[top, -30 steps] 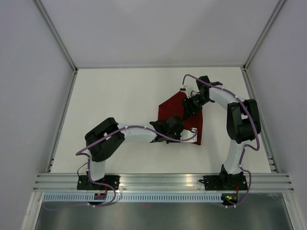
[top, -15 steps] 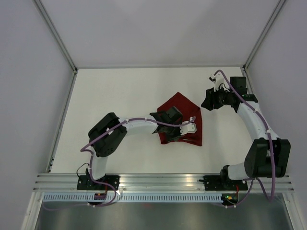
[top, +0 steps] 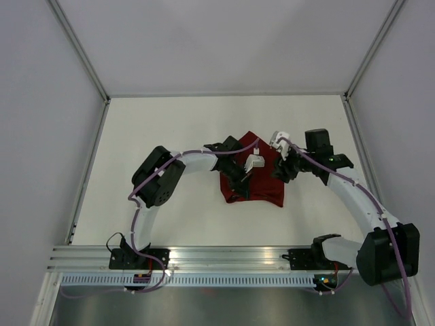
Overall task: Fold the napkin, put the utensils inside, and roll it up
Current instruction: Roll the napkin with the utensil
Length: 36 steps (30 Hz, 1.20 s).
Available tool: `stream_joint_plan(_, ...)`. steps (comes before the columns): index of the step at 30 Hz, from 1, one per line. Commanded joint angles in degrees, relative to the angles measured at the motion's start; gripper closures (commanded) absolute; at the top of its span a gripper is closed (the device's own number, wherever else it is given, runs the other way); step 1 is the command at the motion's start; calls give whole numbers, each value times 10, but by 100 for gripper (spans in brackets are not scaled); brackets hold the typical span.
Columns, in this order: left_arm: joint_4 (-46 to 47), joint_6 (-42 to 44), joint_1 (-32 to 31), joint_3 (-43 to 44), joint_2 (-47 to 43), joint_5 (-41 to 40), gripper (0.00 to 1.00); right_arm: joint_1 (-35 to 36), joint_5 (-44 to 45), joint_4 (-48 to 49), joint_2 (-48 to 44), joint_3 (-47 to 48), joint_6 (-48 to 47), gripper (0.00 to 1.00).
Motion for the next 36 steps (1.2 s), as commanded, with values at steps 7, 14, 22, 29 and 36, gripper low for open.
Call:
stream_joint_plan(7,-95,-15,29,23,77,50,98,175,78,23,28,-58,-97,43)
stream_joint_plan(14,-102,-14,35,31,94,54,98,211,105,52,97,-72,-121,43)
stream_joint_plan(22,-109,-11,38,42,99,49,98,236,94,51,116,-74,-122,42)
stream_joint_plan(29,-110,-9,38,41,97,40,98,260,111,69,169,-68,-111,42)
stream_joint_plan(36,-113,-11,38,41,94,34,98,264,128,103,180,-66,-98,42)
